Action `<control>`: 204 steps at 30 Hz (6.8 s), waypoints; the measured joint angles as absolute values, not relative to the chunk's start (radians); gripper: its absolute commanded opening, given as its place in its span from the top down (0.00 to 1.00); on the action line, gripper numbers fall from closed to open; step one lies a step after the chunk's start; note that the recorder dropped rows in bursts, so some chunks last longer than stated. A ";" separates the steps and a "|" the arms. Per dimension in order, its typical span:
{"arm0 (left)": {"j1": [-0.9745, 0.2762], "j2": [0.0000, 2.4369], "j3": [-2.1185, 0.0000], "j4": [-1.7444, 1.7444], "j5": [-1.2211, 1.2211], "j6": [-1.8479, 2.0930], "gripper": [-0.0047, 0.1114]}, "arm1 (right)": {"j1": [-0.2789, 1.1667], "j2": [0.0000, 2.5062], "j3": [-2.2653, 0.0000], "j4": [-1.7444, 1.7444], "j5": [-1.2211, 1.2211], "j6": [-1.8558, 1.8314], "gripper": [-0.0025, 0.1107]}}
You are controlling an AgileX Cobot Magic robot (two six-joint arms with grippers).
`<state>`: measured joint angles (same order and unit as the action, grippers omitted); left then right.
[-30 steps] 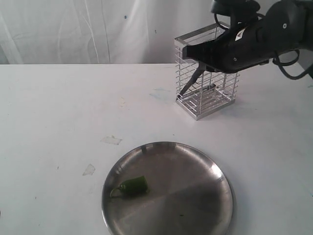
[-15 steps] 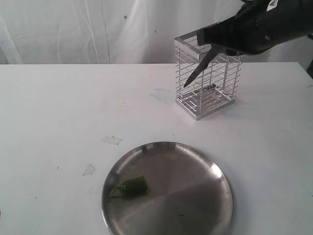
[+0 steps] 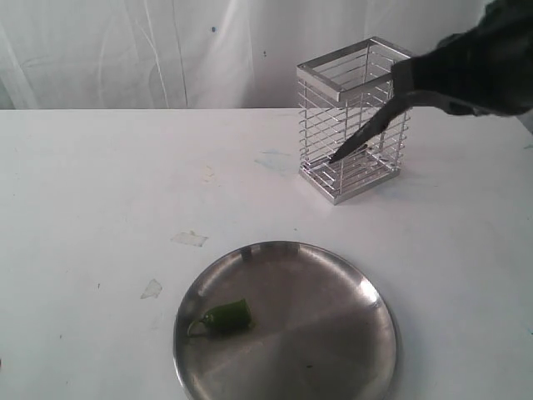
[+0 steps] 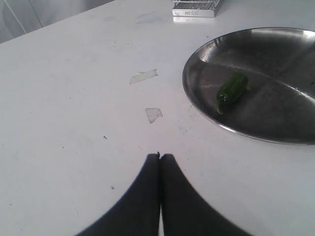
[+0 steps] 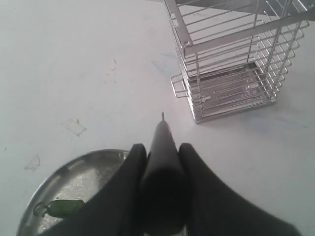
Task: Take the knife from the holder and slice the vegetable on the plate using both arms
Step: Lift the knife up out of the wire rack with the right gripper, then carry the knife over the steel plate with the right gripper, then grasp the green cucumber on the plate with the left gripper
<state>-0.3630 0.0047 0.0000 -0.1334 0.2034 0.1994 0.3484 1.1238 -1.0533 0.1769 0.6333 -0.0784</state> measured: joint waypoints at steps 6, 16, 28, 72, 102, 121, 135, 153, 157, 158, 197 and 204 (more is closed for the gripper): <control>-0.363 0.005 0.000 -0.133 0.203 0.199 0.95 | 0.381 0.879 -0.796 0.402 0.558 -0.338 0.93; -0.363 0.005 0.000 -0.133 0.203 0.199 0.95 | 0.514 0.854 -0.493 0.445 0.327 -0.533 0.93; -0.363 0.005 0.000 -0.133 0.203 0.199 0.95 | 0.611 0.983 -0.433 0.391 0.303 -0.595 0.93; -0.363 0.005 0.000 -0.133 0.200 0.199 0.95 | 0.617 1.199 -0.487 0.360 0.387 -0.433 0.98; -0.363 0.005 0.000 -0.239 0.057 0.100 0.95 | 0.617 0.974 -0.409 0.543 0.460 -0.299 0.98; -0.556 0.943 -0.558 -0.487 0.313 0.555 0.45 | 0.617 0.974 -0.409 0.544 0.495 -0.305 0.98; -0.556 1.524 -0.766 -0.483 0.222 0.956 0.45 | 0.617 0.974 -0.409 0.544 0.493 -0.305 0.98; -0.556 1.758 -0.893 -0.483 0.185 1.078 0.60 | 0.617 0.974 -0.409 0.544 0.484 -0.305 0.98; -0.558 1.774 -0.899 -0.521 0.195 1.067 0.91 | 0.617 0.974 -0.409 0.544 0.484 -0.305 0.98; -0.560 1.776 -0.901 -0.534 0.195 1.063 0.96 | 0.617 0.974 -0.409 0.544 0.484 -0.305 0.98; -0.648 1.871 -1.049 -0.676 0.295 0.558 0.63 | 0.617 0.974 -0.409 0.292 0.616 -0.123 0.98; -0.648 1.866 -1.049 -0.683 0.293 0.556 0.47 | 0.617 0.974 -0.409 0.292 0.618 -0.141 0.98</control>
